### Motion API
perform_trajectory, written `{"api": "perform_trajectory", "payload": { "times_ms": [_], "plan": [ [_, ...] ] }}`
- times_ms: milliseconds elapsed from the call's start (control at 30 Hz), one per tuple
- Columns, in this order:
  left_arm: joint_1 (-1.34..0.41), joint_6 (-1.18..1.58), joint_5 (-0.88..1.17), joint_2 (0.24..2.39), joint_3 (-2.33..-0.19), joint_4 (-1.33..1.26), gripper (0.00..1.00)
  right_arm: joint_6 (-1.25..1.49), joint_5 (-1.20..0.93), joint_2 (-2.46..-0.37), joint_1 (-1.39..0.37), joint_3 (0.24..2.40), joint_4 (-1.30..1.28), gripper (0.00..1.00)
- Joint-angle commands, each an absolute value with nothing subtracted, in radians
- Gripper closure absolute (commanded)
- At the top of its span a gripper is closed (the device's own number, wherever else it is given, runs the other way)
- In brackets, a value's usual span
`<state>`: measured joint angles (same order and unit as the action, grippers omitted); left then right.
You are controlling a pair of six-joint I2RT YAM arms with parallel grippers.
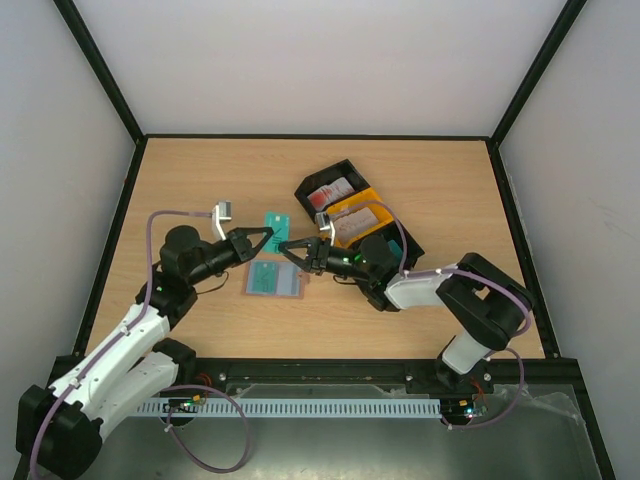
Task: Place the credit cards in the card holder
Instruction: Insert the credit card into the card holder.
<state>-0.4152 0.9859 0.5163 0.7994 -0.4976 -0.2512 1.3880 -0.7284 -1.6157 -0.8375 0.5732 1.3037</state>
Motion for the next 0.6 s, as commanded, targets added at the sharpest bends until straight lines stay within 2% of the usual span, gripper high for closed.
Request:
{"api": "perform_trajectory", "payload": {
  "times_ms": [0,67,133,333,567],
  "plan": [
    [-0.407,0.912,0.442,0.777,-0.5,-0.132,0.98,1.319,-0.716,-1.588,-0.832,0.536,1.307,0.66],
    [-0.405,0.872,0.381,0.778,-0.506,-0.05,0.98,1.251,-0.672,-1.549,-0.828,0.5,1.204,0.52],
    [-0.402,0.844,0.335,0.786,-0.499,0.007,0.98,1.163,-0.631,-1.512,-0.825,0.502,1.028,0.46],
    [-0.403,0.783,0.305,0.813,-0.398,-0.003,0.98,0.87,-0.287,-1.45,-0.865,0.642,0.311,0.44],
    [-0.406,0.782,0.282,0.883,-0.295,-0.108,0.98,0.797,-0.074,-1.586,-0.968,0.786,0.016,0.44]
  ]
}}
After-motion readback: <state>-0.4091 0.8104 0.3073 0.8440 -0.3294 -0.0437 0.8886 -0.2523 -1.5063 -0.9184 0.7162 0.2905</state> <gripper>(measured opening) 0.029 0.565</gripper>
